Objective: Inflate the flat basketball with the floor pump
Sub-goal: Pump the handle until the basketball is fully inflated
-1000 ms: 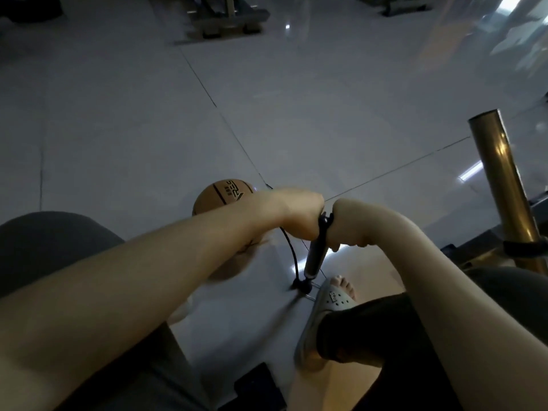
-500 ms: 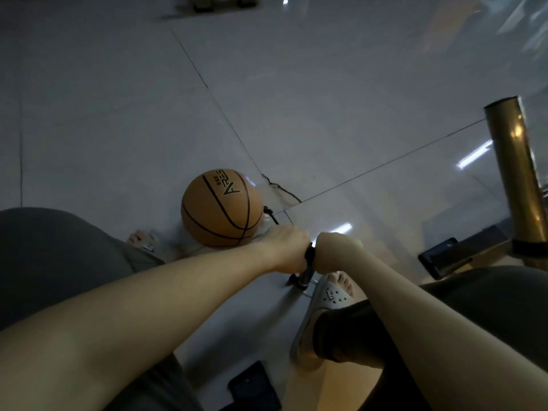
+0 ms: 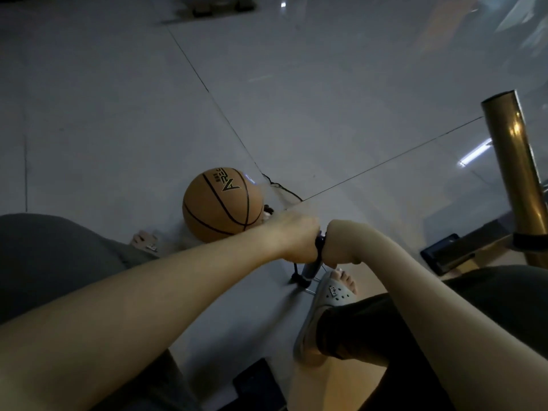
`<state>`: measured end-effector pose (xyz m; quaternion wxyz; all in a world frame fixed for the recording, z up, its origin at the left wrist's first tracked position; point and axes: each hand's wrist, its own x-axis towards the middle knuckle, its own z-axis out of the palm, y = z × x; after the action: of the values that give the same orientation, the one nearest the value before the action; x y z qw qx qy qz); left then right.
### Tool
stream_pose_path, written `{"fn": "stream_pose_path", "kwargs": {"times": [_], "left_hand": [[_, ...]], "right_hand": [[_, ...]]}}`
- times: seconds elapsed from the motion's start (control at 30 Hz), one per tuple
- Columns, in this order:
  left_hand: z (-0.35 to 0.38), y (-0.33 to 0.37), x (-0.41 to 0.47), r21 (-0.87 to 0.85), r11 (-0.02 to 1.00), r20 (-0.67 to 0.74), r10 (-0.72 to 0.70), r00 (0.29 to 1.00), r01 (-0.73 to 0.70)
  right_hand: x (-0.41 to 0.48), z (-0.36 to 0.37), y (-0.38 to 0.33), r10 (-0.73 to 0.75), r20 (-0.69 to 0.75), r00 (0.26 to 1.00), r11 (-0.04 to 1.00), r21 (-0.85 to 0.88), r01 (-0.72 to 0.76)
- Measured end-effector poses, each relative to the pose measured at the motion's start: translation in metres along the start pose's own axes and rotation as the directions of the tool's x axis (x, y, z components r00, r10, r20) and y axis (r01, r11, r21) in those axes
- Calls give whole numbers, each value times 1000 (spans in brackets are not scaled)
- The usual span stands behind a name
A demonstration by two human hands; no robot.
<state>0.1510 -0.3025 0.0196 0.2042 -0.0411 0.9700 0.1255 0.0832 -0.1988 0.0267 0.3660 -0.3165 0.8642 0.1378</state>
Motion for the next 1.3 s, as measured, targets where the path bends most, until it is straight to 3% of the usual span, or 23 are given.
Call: {"fn": "stream_pose_path", "kwargs": {"times": [0.27,0.47,0.63,0.73,0.9,1.1,1.3], "left_hand": [[51,0,14,-20,999,-65,-47,997,45],[25,2,3,-40,997,87,-60,994,63],[-54,12,-13,24,1000,-68,-18,998,19],[-62,16,-13,79,997,-97,1,995,7],[6,-1,8,15,1000,-59,9,998,-8],[45,-6,14,44,999,-85,-14,996,18],[31,1,-1,-10,998,60,-55,997,56]], "right_hand": [[26,32,4,30,-75,997,999,-41,-33],[4,22,-4,-49,-195,980,998,-44,41],[-41,-34,17,-34,-339,940,993,94,70],[-43,-41,21,-37,-278,960,991,112,70],[7,-1,6,-16,-78,997,1000,10,17],[21,27,-1,-1,-135,991,999,-34,-3],[-2,24,-8,-75,-209,975,994,-95,56]]}}
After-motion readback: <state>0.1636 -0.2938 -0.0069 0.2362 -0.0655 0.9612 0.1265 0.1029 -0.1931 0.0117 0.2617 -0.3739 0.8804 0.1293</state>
